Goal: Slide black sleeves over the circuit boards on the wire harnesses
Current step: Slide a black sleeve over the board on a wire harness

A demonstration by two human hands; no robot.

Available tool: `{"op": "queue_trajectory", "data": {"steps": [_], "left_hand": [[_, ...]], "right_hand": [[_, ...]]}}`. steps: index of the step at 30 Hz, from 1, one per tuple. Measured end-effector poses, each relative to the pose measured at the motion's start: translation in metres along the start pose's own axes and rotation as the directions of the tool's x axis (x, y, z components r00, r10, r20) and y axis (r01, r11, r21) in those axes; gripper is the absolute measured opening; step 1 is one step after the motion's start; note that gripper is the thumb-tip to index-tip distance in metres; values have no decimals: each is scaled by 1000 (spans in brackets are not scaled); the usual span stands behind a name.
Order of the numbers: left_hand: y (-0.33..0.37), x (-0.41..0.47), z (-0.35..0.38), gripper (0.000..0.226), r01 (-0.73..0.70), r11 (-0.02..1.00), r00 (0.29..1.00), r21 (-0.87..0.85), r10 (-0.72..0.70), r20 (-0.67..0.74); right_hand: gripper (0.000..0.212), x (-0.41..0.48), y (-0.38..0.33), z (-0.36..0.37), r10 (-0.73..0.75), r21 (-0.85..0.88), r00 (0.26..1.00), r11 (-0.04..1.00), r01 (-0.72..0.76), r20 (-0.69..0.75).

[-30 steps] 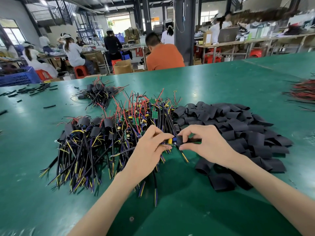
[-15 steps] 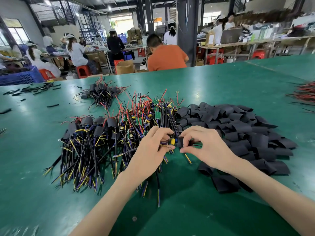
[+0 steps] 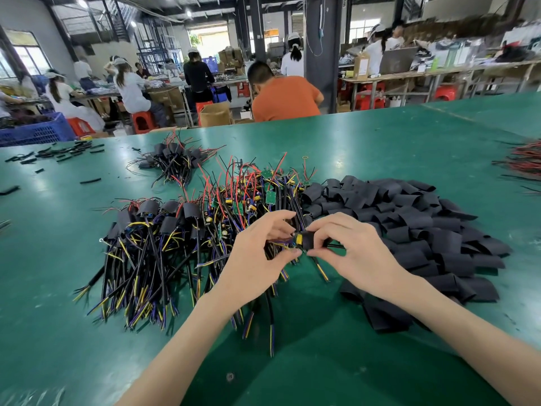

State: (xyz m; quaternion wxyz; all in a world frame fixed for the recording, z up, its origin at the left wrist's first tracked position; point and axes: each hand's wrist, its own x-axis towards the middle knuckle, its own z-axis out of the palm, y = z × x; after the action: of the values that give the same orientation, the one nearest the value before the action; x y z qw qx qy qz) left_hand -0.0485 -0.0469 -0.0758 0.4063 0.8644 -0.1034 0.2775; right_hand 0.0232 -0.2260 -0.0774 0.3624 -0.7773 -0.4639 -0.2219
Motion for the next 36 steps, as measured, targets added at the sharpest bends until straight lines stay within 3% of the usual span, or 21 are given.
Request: {"op": "queue_trajectory", "data": {"steps": [5, 8, 31, 33, 36], "left_hand": [[-1, -1, 0, 22, 35, 997, 999, 66, -35, -10], [-1, 0, 1, 14, 69, 996, 998, 62, -68, -14], [1, 1, 8, 11, 163, 987, 986, -7, -163, -21], [3, 1, 8, 15, 167, 986, 985, -10, -167, -41], [4, 2, 8, 24, 162, 987, 982, 14, -159, -102]], "right_hand": [[20, -2, 0, 0, -1, 0, 1000, 1000, 1, -5], [20, -3, 0, 1, 1, -1, 1000, 1000, -1, 10], [17, -4, -7, 9, -100, -50, 994, 993, 102, 53], [18, -4, -9, 10, -53, -41, 998, 998, 55, 40], [45, -3, -9, 11, 177, -135, 984, 975, -175, 1]]}}
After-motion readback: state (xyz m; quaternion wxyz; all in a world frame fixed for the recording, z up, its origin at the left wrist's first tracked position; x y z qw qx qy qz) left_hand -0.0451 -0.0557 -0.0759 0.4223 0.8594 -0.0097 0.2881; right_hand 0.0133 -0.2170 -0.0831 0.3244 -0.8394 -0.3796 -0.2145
